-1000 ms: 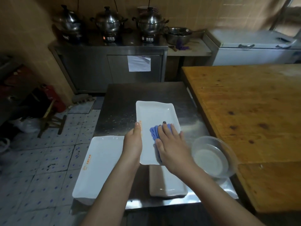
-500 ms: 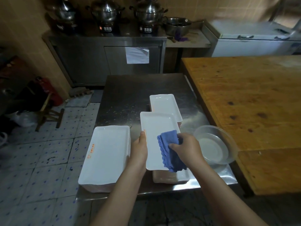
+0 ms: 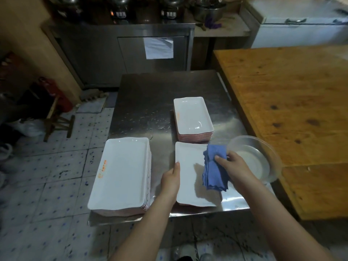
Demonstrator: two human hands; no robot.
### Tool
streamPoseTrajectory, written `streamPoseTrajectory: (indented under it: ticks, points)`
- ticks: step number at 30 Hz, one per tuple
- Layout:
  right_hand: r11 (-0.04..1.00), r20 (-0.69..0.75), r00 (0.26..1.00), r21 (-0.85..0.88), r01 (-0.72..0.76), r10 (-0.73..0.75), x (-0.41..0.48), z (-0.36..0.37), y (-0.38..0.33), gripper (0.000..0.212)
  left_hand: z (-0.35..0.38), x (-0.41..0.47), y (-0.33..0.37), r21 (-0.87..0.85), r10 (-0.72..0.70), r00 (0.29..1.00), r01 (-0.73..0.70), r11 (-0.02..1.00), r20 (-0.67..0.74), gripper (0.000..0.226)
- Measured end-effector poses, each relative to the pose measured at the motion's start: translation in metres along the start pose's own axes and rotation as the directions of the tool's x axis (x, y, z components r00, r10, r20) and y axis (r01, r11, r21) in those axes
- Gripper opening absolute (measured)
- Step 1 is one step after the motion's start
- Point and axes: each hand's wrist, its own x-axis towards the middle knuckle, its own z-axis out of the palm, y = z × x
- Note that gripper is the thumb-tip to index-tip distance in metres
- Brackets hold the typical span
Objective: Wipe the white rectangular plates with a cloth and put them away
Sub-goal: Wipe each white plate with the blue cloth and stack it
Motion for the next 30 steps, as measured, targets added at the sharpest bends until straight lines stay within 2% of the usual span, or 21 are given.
streamPoseTrajectory:
  ticks: [3, 7, 9, 12, 20, 30]
  points:
    - [0.999, 0.006, 1.0, -0.045, -0.001, 0.002, 0.005, 0.006, 0.007, 0.009, 0.002, 0.003, -0.001, 0.056, 0.062, 0.998, -0.06, 0.997, -0.031, 0.046]
    - [0.999, 0.03, 1.0, -0.04, -0.008, 0.009, 0.009, 0.013, 0.01, 0.009, 0.005, 0.009, -0.002, 0.325, 0.268, 0.955, -0.216, 0.921, -0.125, 0.038]
    - [0.999, 0.037, 0.999, -0.041, -0.008, 0.009, 0.011, 0.015, 0.012, 0.009, 0.008, 0.013, -0.005, 0.43, 0.334, 0.932, -0.245, 0.869, -0.143, 0.034]
    - [0.999, 0.043, 0.999, -0.027, -0.027, 0.029, 0.015, 0.017, 0.014, 0.005, 0.011, 0.021, -0.012, 0.489, 0.341, 0.926, -0.227, 0.842, -0.159, 0.029]
    - [0.998, 0.045, 0.997, -0.009, -0.068, 0.068, 0.021, 0.02, 0.02, 0.006, 0.006, 0.028, -0.015, 0.448, 0.326, 0.933, -0.23, 0.864, -0.15, 0.02]
    - [0.981, 0.033, 0.999, 0.194, -0.031, 0.025, 0.06, 0.01, -0.006, 0.014, 0.015, 0.06, 0.063, 0.23, 0.27, 0.928, -0.212, 0.95, -0.257, 0.038]
